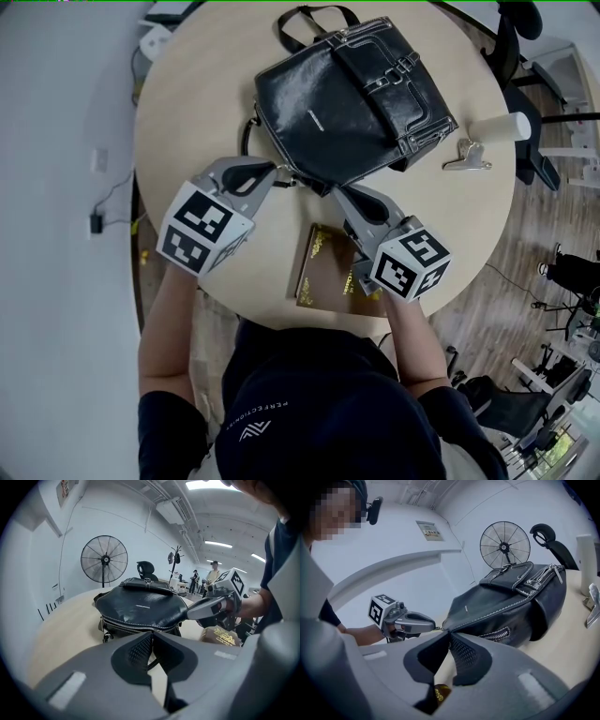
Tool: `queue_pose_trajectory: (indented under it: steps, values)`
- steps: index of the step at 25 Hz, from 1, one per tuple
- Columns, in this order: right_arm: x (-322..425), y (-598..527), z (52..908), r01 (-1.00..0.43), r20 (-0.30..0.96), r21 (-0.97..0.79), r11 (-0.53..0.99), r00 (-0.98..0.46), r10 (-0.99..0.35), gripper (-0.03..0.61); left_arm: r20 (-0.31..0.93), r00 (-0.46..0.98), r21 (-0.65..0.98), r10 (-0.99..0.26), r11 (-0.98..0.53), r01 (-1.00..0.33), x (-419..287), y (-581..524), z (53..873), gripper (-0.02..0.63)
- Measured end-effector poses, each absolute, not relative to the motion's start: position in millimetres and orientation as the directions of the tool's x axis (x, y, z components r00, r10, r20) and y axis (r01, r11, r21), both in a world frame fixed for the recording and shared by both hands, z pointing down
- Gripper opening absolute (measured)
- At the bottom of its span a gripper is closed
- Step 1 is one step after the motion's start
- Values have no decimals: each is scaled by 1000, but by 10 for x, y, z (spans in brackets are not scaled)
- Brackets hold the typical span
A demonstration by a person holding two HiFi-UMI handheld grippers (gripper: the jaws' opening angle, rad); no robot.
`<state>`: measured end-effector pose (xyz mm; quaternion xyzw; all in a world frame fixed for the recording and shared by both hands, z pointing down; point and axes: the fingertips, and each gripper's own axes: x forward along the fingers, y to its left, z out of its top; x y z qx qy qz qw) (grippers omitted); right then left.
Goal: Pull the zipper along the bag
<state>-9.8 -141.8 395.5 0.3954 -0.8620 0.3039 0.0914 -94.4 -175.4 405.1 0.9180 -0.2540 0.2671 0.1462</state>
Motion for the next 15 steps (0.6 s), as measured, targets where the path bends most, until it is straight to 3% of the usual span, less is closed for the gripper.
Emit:
queue_pose_trajectory:
  steps: [15]
  values:
    - [-85,-1397,3929,-750,408,-440,493,-656,-635,18,575,710,64,-407,-842,-535,-950,-1819,4037,28]
